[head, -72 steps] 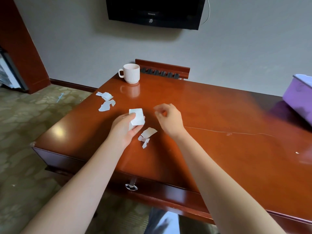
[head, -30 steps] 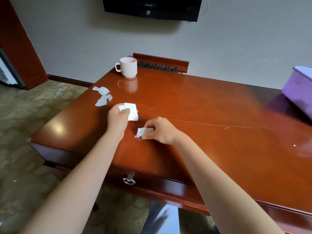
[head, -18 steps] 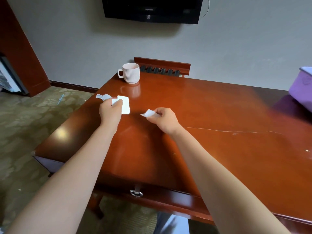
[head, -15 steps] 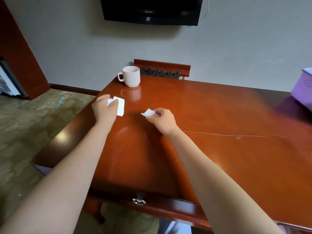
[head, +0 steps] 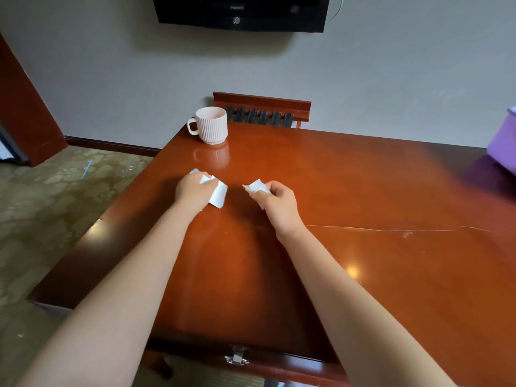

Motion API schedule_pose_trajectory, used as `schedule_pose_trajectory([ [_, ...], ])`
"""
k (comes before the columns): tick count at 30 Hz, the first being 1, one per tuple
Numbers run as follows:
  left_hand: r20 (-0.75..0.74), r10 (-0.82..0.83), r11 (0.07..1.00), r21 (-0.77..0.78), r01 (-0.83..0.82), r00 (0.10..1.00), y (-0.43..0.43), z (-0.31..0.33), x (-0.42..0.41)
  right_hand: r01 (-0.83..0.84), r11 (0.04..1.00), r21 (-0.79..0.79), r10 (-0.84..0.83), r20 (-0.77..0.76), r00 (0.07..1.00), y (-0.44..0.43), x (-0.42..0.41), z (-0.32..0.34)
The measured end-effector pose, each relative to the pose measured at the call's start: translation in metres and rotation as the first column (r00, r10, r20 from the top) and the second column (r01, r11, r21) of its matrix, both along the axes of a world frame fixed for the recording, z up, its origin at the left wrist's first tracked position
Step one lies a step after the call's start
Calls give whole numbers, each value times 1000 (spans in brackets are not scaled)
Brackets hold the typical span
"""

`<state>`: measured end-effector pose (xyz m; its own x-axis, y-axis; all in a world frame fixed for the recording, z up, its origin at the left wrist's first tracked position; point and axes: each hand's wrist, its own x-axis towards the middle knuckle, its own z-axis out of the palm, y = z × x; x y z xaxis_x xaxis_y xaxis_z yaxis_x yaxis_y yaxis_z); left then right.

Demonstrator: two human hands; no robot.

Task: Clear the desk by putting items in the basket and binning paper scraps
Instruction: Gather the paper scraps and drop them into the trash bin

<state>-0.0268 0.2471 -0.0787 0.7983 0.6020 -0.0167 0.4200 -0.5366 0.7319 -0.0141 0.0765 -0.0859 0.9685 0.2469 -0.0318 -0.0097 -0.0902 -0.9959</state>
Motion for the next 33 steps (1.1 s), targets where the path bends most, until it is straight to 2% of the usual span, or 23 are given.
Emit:
schedule_pose_trajectory([
  [3,35,-110,994,-19,110,993,-33,-4,-7,176,973,150,-168,-67,984,-15,2,-1],
  [6,72,-184,980,-66,189,980,-66,-4,-14,242,940,242,-222,-107,969,-41,3,0],
  [12,131,-294,909,-270,319,947,-114,-1,-19,256,959,122,-256,-15,967,-82,-5,-1],
  [16,253,-198,845,-445,296,947,-117,6,-22,243,969,50,-243,1,970,-93,-5,-3],
  [20,275,-129,907,-355,225,953,-101,20,-30,206,979,2,-206,-23,978,-93,-2,-3],
  [22,211,-210,873,-398,280,955,-94,24,-41,210,978,-5,-210,-12,978,-93,-2,-4],
  [24,83,-370,848,-377,373,925,-95,23,-51,226,974,-23,-226,8,974,-92,-4,-5],
  [26,-42,-464,855,-282,435,885,-100,18,-54,232,971,-49,-231,26,972,-91,-5,-6],
  [28,-94,-473,881,-88,466,876,-107,8,-51,219,973,-77,-216,45,975,-91,-6,-7],
  [30,-83,-416,904,69,422,905,-112,0,-48,188,976,-113,-182,58,982,-91,-5,-7],
  [33,-22,-315,941,124,316,949,-113,-12,-49,114,966,-233,-103,60,993,-89,-2,-5],
])
